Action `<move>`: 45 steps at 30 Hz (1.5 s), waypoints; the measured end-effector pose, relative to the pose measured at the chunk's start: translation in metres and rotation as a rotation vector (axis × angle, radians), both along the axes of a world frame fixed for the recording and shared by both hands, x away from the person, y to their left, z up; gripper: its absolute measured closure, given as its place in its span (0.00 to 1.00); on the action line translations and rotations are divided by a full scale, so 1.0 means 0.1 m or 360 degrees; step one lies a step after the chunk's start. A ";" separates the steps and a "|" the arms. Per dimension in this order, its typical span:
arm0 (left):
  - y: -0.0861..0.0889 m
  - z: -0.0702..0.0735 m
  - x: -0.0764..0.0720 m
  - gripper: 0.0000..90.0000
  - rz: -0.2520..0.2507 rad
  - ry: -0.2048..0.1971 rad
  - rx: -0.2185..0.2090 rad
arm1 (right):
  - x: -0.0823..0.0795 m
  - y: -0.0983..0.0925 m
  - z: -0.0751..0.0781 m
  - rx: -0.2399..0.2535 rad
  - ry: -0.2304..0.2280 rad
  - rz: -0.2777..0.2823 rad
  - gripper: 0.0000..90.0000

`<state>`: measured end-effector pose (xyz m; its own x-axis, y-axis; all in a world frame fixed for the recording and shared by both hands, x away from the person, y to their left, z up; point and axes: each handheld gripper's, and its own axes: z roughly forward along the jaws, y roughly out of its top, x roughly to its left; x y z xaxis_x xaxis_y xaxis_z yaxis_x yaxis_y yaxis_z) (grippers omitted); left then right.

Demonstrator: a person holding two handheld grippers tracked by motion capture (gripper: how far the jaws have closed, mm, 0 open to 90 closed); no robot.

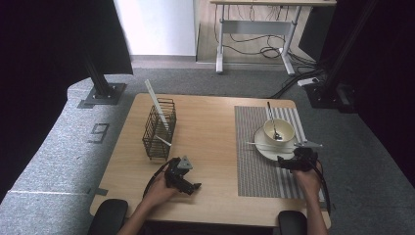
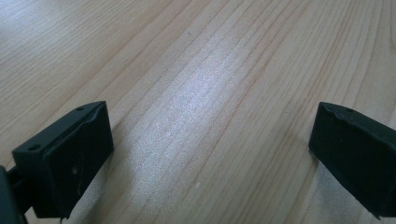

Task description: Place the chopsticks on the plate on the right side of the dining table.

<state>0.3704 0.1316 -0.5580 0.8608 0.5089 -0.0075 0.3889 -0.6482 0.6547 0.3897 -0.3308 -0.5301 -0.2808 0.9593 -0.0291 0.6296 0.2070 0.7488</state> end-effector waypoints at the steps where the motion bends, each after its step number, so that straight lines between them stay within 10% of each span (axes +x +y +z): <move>1: 0.00 0.00 0.00 0.00 0.0000 0.0000 0.0000 | -0.04 0.00 0.02 -0.0003 -0.0014 0.0004 0.00; 17: 0.00 0.00 0.00 0.00 -0.0004 -0.0003 0.0001 | -0.61 0.15 0.30 -0.0074 -0.0028 0.0179 0.00; 24: 0.00 0.00 0.00 0.00 -0.0001 -0.0003 -0.0004 | -0.73 0.35 0.52 0.0012 0.0003 0.0364 0.00; 45: 0.00 0.00 0.00 0.00 0.0001 0.0003 0.0000 | -0.43 1.18 1.07 -0.0014 0.0043 0.0682 0.00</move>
